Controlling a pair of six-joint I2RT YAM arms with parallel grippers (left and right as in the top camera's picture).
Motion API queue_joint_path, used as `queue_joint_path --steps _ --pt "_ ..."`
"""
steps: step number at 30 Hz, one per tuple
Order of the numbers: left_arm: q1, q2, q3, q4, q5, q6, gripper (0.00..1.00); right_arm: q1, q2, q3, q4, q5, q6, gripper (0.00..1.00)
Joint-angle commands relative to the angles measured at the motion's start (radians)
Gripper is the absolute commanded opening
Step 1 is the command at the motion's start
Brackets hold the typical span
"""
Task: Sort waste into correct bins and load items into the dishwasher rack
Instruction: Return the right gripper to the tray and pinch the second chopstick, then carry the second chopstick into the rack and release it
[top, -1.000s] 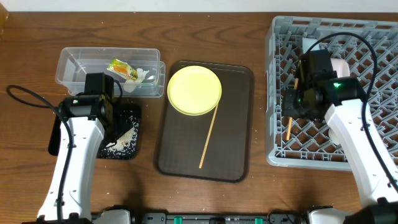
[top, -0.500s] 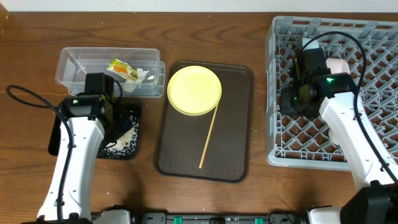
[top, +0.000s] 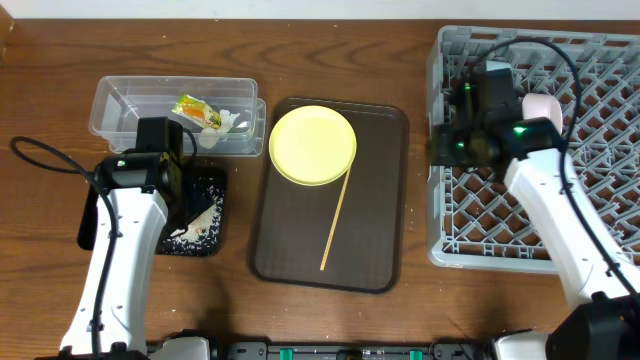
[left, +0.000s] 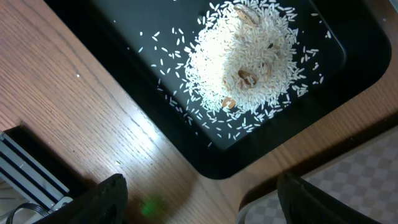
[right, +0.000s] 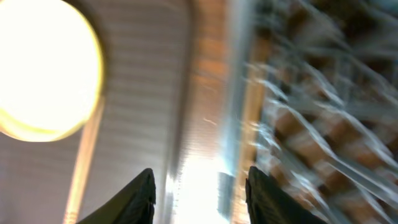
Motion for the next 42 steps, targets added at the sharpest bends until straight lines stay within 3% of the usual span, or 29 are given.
queue_joint_path --steps 1,7,22,26,30,39,42 --pt "0.005 -0.001 0.014 -0.004 -0.005 0.01 0.8 0.092 -0.016 0.018 0.039 -0.092 0.042 0.49" --pt "0.005 -0.001 0.014 -0.004 -0.005 0.01 0.8 0.273 0.019 0.013 0.068 0.038 0.105 0.61" --pt "0.005 -0.001 0.014 -0.005 -0.005 0.01 0.8 0.539 0.352 0.013 0.054 0.084 0.393 0.57" --pt "0.005 -0.001 0.014 -0.005 -0.005 0.01 0.8 0.555 0.414 0.013 0.03 0.121 0.431 0.51" --pt "0.005 -0.001 0.014 -0.005 -0.005 0.01 0.8 0.55 0.435 0.013 -0.032 0.175 0.467 0.31" --pt "0.005 -0.001 0.014 -0.004 -0.006 0.01 0.8 0.48 0.386 0.017 -0.095 0.208 0.486 0.01" --pt "0.005 -0.001 0.014 -0.005 -0.006 0.01 0.8 0.433 0.328 0.017 -0.105 0.208 0.465 0.01"
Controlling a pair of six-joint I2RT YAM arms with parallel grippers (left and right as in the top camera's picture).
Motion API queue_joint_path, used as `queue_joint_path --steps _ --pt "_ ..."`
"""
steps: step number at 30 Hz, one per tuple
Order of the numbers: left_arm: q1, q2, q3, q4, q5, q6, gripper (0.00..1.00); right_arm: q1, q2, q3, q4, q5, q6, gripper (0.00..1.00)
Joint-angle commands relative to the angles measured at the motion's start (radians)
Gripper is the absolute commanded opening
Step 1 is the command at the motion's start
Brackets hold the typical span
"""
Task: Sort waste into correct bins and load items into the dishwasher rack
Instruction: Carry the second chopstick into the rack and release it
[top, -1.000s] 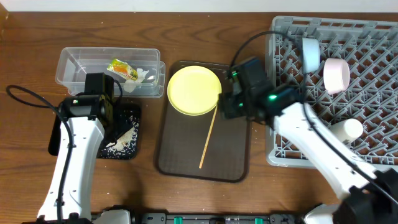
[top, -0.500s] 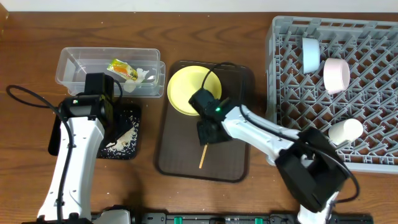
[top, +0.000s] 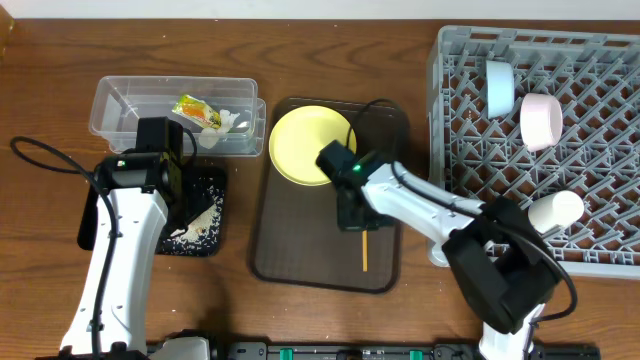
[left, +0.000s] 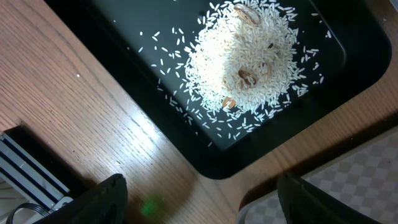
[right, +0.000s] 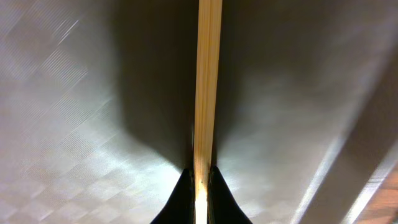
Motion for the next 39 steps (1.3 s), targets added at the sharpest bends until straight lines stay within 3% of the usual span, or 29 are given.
queue_joint_path --steps 1,13,24,30,34,39 --pt "0.005 -0.001 0.014 -0.004 -0.006 0.01 0.8 -0.063 -0.097 0.009 -0.005 0.027 -0.024 0.01" --pt "0.005 -0.001 0.014 -0.003 -0.006 0.01 0.8 -0.32 -0.431 0.015 -0.016 0.043 -0.297 0.01" --pt "0.005 -0.001 0.014 -0.003 -0.006 0.01 0.8 -0.522 -0.401 -0.005 -0.117 0.041 -0.456 0.02" --pt "0.005 -0.001 0.014 -0.003 -0.006 0.01 0.8 -0.525 -0.362 -0.017 -0.119 0.035 -0.469 0.18" --pt "0.005 -0.001 0.014 -0.003 -0.006 0.01 0.8 -0.524 -0.365 -0.013 -0.092 0.035 -0.469 0.38" --pt "0.005 -0.001 0.014 -0.004 -0.005 0.01 0.8 -0.523 -0.392 0.021 -0.034 0.006 -0.468 0.41"
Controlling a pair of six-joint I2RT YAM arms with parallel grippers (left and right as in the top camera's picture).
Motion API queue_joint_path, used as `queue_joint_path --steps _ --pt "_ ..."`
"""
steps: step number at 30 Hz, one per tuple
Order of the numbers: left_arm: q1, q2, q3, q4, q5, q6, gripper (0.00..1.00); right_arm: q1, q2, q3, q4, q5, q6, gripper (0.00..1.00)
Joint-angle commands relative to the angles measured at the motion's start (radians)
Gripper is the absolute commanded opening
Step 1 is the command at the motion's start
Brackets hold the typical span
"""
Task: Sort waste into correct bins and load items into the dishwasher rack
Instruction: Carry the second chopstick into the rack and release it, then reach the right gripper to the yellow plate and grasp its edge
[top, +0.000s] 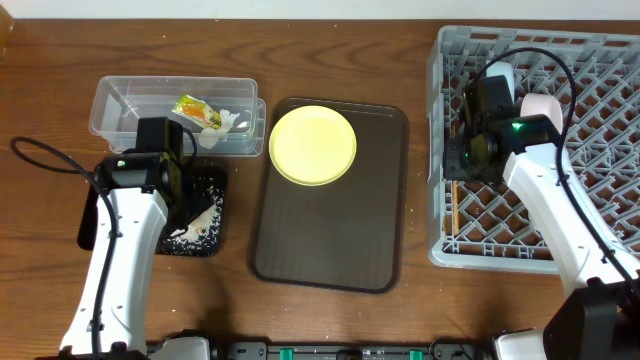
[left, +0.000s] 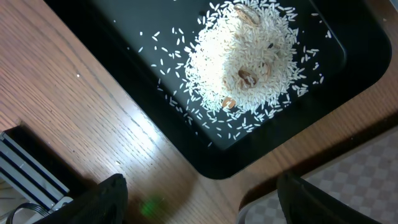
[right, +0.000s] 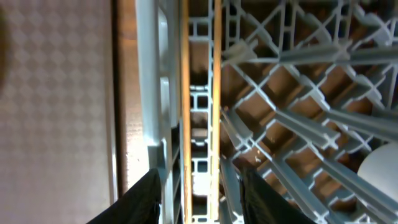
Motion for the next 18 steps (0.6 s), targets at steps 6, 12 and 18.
queue_joint_path --steps 6,12,18 --pt "0.005 -0.001 0.014 -0.003 -0.005 0.009 0.8 0.021 -0.065 0.068 0.214 -0.244 -0.006 0.47" --pt "0.005 -0.001 0.014 -0.004 -0.005 0.01 0.8 0.111 -0.031 0.067 0.333 -0.24 -0.002 0.58" --pt "0.005 -0.001 0.014 -0.004 -0.005 0.009 0.8 0.209 0.092 0.067 0.385 -0.171 0.008 0.63"
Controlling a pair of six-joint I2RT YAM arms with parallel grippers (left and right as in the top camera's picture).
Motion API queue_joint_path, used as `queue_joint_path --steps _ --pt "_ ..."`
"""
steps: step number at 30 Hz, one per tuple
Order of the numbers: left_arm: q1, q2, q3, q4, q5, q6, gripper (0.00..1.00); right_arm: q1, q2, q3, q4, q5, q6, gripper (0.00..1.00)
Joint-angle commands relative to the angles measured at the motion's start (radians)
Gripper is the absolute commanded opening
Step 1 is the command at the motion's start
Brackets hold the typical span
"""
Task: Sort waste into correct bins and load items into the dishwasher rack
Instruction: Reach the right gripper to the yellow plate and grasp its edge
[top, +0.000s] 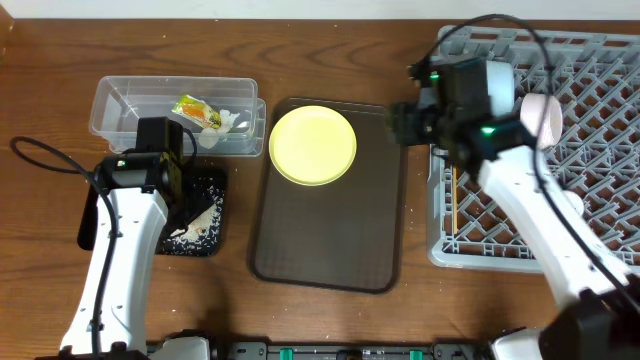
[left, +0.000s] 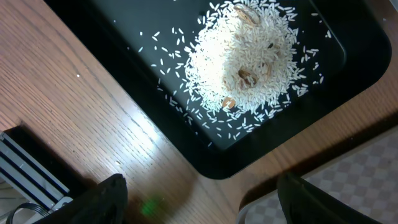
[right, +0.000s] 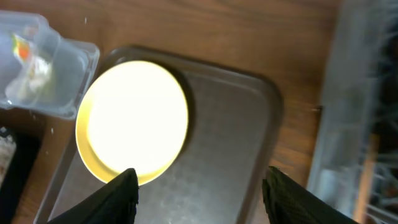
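Observation:
A yellow plate (top: 312, 145) lies at the far end of the dark brown tray (top: 330, 240); it shows bright in the right wrist view (right: 134, 118). My right gripper (right: 202, 193) hangs open and empty over the tray's right edge, beside the grey dishwasher rack (top: 500, 255). A wooden chopstick (top: 452, 200) lies in the rack's left column. My left gripper (left: 199, 196) is open over bare wood beside the black bin (left: 348, 56) of rice (left: 245, 62). The clear bin (top: 120, 105) holds a wrapper (top: 198, 112).
The rack also holds a white cup (top: 497, 82), a pink bowl (top: 545, 118) and another white cup (top: 568, 205). The left arm's cable (top: 50, 160) loops over the table at far left. The tray's near half (right: 186, 180) is bare.
My right gripper has moved left from over the rack's left column to above the tray's right edge, open as before. The chopstick stays in the rack. The left arm has not moved.
The chopstick lay on the tray while my right gripper was by the rack's left wall. Then the gripper was shut on the chopstick on the tray. Then it was open over the rack with the chopstick lying inside. Now it is back over the tray.

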Motion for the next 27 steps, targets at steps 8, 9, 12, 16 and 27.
queue_joint_path --steps 8,9,12,16,27 --pt "0.005 -0.001 0.014 -0.004 -0.005 0.01 0.8 0.122 0.297 0.012 0.143 0.027 0.113 0.62" --pt "0.005 -0.001 0.014 -0.004 -0.005 0.01 0.8 0.127 0.316 0.012 0.153 0.027 0.121 0.62" --pt "0.005 -0.001 0.014 -0.005 -0.005 0.01 0.8 0.143 0.378 0.012 0.185 0.031 0.155 0.61" --pt "0.005 -0.001 0.014 -0.005 -0.005 0.01 0.8 0.153 0.441 0.012 0.203 0.031 0.176 0.47" --pt "0.005 -0.001 0.014 -0.005 -0.005 0.01 0.8 0.127 0.434 0.015 0.169 0.055 0.174 0.09"
